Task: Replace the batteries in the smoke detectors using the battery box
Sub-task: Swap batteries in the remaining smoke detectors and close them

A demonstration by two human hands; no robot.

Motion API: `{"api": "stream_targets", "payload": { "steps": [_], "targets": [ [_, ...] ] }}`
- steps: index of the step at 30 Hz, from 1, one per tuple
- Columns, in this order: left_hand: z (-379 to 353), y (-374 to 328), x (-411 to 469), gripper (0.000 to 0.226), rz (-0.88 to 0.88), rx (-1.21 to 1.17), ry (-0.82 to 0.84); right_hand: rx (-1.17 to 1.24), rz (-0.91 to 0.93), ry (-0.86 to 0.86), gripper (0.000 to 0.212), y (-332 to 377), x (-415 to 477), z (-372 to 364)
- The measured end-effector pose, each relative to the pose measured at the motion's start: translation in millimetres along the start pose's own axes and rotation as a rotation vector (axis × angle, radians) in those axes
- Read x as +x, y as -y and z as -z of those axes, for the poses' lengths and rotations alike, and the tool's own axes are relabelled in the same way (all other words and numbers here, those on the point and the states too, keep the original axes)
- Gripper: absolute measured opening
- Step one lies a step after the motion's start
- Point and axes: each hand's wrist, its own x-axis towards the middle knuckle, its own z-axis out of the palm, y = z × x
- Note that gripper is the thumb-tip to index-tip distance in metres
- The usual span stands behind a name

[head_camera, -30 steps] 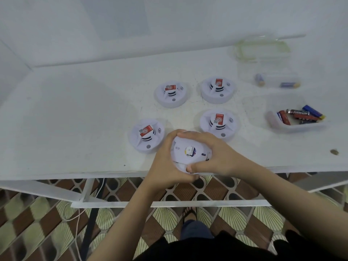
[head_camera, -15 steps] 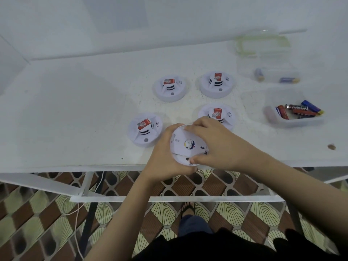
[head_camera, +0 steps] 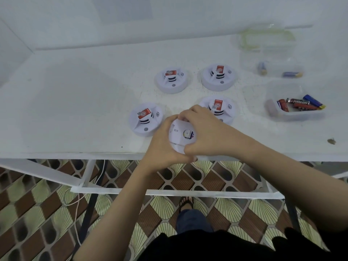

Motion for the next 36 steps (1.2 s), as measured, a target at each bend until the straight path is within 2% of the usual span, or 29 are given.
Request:
{"api": "stream_targets", "payload": {
  "steps": [7,16,36],
  "targets": [
    [-0.7,-0.7,-1.1,0.098,-0.017,0.017,-0.023,-0.031,0.035,0.093,0.071,-2.1,6.4,7.5],
    [0.2,-1.2,-0.5,0.095,-0.014,-0.009,-0.005,-0.041,0.077,0.077,0.073,-3.2,9.3,1.3],
    [2.6,2.8,3.2,0.085,-0.029,-0.009,0.021,-0.156,0.149,0.156,0.076,3.4,11.7,3.9]
  ]
}}
